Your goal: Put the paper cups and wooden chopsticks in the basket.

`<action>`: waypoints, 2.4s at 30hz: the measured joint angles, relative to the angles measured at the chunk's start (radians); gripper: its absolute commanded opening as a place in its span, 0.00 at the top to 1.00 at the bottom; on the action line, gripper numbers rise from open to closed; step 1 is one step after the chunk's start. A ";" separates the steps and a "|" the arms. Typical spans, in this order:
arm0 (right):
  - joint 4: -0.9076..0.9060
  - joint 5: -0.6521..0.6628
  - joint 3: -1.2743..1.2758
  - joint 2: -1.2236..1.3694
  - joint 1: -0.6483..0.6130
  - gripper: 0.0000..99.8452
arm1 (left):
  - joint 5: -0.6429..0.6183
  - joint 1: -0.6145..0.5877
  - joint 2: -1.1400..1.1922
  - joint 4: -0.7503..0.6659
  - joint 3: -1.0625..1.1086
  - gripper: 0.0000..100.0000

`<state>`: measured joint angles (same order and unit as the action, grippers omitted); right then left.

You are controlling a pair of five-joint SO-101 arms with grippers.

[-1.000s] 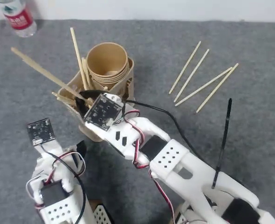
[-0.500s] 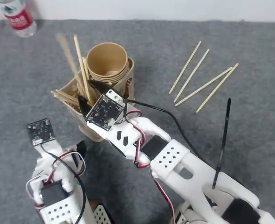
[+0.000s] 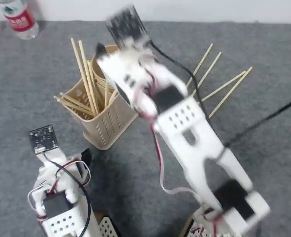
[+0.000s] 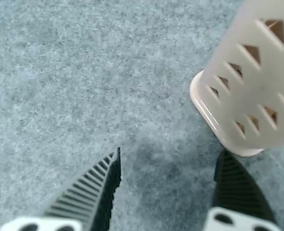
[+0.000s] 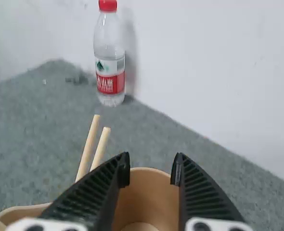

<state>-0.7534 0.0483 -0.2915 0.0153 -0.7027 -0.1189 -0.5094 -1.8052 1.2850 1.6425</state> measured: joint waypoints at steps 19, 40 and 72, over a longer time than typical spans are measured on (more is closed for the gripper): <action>-0.517 0.239 -1.339 0.911 -0.068 0.79 | 0.000 0.000 0.000 0.000 0.000 0.70; -0.476 0.195 -1.350 0.868 -0.104 0.78 | 0.000 0.000 0.000 0.000 0.000 0.70; -0.578 0.235 -1.350 0.927 -0.129 0.99 | 0.000 0.000 0.000 0.000 0.000 0.70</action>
<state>-1.3318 0.2831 -1.6418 0.9421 -0.8316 -0.1189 -0.5094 -1.8052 1.2850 1.6425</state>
